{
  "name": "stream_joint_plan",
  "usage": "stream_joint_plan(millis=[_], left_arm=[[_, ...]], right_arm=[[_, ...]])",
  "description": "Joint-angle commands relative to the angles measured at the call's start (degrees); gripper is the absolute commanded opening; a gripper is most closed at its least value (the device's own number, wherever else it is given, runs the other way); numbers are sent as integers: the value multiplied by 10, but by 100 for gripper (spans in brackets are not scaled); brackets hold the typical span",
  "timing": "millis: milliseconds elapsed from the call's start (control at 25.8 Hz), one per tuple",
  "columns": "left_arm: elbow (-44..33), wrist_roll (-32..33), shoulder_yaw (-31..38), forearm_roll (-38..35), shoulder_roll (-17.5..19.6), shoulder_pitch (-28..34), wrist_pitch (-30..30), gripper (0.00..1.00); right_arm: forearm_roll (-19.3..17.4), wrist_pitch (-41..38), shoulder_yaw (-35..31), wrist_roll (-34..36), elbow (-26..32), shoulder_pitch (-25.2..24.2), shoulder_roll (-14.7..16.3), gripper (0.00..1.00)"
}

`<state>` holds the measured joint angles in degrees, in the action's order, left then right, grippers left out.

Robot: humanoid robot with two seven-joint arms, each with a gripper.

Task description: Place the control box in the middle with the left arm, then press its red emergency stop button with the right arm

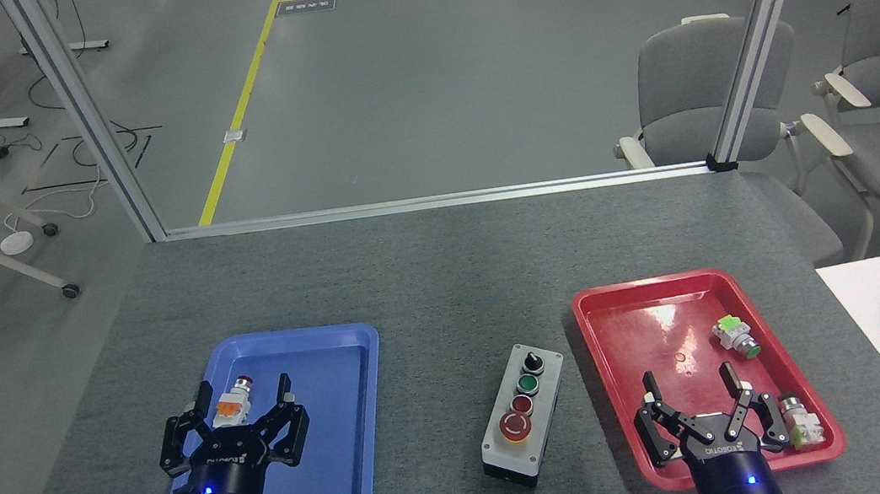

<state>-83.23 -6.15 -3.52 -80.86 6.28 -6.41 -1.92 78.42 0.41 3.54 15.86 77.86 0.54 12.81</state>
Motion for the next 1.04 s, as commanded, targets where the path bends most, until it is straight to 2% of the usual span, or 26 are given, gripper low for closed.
stream_joint_plan(millis=[0,155,1006], left_arm=[[0,0,0,0,0,0,2,99],[0,0,0,2,0,0,2,99],[1,0,0,4,0,0,2,99]], right_arm=[[-1,2,-2,-1,1,0,1,97],[-19,8,-8,-5,3,0,19,98],[-30,19,-18,-14,22,-2,26,99]])
